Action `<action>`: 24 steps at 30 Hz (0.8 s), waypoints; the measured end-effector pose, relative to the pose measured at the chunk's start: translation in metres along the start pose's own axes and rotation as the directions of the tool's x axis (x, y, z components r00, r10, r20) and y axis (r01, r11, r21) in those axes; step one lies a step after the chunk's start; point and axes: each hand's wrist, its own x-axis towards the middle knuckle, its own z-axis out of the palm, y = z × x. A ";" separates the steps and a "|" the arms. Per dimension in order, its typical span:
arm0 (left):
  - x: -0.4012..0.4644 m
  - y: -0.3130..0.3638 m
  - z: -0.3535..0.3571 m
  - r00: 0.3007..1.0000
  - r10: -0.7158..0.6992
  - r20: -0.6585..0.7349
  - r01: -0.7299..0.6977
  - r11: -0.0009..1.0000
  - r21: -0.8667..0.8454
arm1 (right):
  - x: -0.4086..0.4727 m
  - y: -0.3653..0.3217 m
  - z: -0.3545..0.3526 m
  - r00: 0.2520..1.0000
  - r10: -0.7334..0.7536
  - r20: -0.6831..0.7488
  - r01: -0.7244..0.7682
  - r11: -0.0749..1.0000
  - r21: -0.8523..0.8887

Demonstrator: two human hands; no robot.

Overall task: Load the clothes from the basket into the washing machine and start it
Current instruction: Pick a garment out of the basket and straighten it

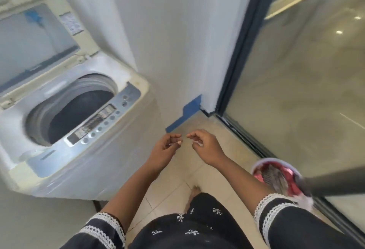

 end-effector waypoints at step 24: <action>0.000 -0.009 0.437 0.791 -0.368 0.488 0.065 0.844 0.532 | -0.280 0.327 -0.271 0.716 0.682 0.149 -0.681 0.729 -0.061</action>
